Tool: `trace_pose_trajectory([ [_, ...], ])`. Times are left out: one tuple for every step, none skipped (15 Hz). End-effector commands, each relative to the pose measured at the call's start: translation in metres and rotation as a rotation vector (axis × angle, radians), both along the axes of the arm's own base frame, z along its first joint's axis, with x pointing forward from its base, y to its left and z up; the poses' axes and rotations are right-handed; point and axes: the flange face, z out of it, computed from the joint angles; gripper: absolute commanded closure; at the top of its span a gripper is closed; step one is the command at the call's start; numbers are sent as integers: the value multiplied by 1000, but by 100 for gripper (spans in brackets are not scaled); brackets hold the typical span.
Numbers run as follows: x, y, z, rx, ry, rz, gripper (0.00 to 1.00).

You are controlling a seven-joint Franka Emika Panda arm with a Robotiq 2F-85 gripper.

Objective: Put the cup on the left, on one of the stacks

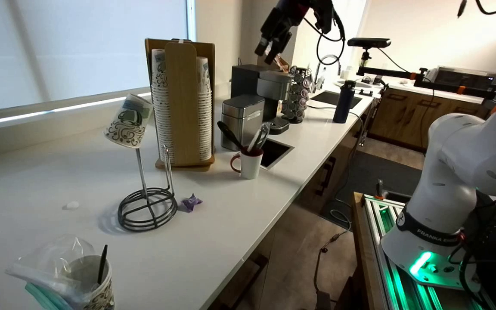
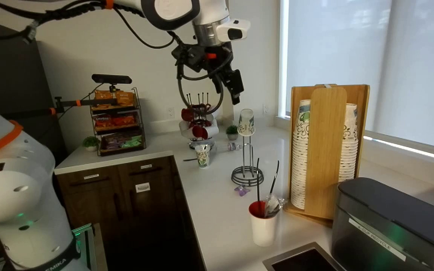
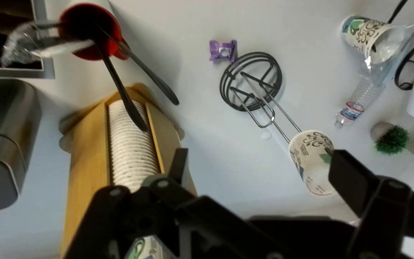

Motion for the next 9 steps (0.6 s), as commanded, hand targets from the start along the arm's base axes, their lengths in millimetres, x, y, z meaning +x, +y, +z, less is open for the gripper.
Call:
trace_pose_trajectory([
  [70, 23, 11, 26, -19, 92, 0],
  [84, 26, 15, 15, -12, 88, 0],
  [91, 27, 18, 9, -14, 96, 0],
  [67, 28, 13, 1, -24, 65, 0],
  [80, 30, 14, -5, -25, 70, 0],
  [89, 30, 13, -10, -24, 72, 0],
  [94, 30, 13, -13, -23, 72, 0],
  [95, 29, 13, -15, -23, 72, 0],
  [95, 28, 14, -15, -24, 72, 0],
])
